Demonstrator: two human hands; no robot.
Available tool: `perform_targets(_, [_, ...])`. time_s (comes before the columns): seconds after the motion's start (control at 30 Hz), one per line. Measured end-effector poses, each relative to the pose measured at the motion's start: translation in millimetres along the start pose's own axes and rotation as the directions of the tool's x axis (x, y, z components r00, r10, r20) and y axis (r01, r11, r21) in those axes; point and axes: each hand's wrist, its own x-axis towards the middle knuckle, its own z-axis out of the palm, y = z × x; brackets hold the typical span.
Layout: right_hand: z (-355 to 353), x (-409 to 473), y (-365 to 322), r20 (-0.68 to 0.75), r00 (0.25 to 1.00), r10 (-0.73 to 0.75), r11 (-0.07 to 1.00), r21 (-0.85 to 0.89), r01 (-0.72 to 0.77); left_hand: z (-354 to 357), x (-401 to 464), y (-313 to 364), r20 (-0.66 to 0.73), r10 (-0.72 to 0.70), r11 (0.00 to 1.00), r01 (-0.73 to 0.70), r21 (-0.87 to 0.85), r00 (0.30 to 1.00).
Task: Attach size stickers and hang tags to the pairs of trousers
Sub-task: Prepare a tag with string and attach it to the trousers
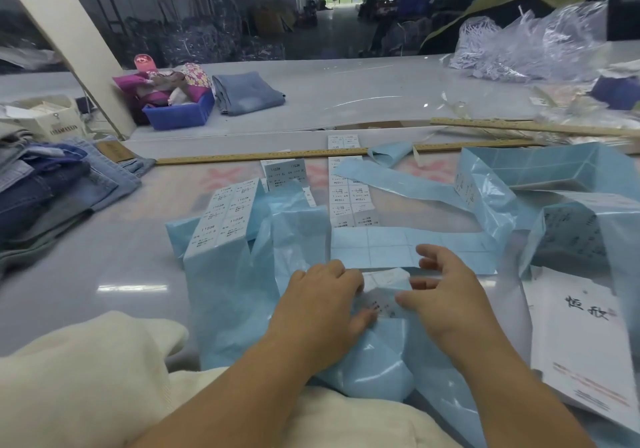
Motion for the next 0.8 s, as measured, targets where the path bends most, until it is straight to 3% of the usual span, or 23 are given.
perform_targets(0.17, [1.9,0.2,-3.2,0.024,0.999,-0.033,0.955,0.296,0.024,-1.4,-2.0,3.8,-0.160,0.059,0.989,-0.080,-0.127,0.985])
perform_targets(0.33, [0.8,0.3,-3.0,0.038,0.999,-0.031,0.949,0.314,0.017,-9.4,-3.6,7.5,-0.343,0.138,0.985,-0.166,-0.052,0.929])
perform_targets(0.43, [-0.5,-0.3,-1.4,0.020,0.999,-0.044,0.959,0.281,0.037,-9.8,-2.5,8.3,-0.438,0.212,0.977,-0.193,0.087,0.874])
perform_targets(0.67, [2.5,6.1,4.2,-0.078,0.997,0.000,0.998,0.067,0.006,-13.1,-5.8,11.8,-0.442,0.441,0.894,-0.337,0.296,0.781])
perform_targets(0.73, [-0.3,9.4,7.5,-0.156,0.988,0.013,1.000,-0.008,-0.014,-20.7,-8.1,18.0,-0.495,0.424,0.906,-0.352,0.237,0.758])
perform_targets(0.8, [-5.2,9.0,10.4,-0.192,0.981,0.021,0.996,-0.080,-0.037,-36.7,-10.4,23.4,-0.614,0.242,0.947,-0.321,-0.019,0.752])
